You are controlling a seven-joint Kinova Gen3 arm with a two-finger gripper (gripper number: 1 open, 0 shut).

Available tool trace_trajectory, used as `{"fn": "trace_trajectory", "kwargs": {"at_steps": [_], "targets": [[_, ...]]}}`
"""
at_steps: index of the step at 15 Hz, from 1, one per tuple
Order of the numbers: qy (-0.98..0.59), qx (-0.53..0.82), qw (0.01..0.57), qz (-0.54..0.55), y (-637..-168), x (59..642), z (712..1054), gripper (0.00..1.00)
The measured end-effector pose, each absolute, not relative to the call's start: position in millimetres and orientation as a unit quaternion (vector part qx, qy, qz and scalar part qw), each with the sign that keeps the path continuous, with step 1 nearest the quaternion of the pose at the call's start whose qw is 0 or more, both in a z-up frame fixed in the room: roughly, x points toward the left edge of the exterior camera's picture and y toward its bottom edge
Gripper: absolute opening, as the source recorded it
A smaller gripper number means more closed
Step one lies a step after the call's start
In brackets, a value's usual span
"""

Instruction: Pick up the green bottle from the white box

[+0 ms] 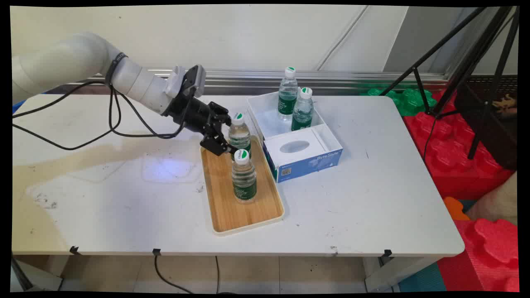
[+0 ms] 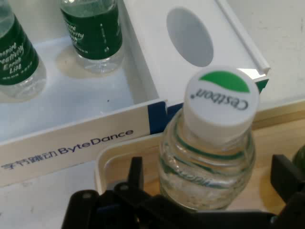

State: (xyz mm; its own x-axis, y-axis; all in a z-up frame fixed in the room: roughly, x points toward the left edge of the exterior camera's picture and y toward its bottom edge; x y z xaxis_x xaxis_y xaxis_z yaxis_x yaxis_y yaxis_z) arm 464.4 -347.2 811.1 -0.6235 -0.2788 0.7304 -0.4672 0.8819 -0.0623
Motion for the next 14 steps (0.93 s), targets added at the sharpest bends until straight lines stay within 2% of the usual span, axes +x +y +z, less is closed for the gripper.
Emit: {"fn": "trace_trajectory", "kwargs": {"at_steps": [14], "targets": [[-0.878, 0.224, 0.399, 0.139, -310.7, 501.1, 877.0, 1.00]]}}
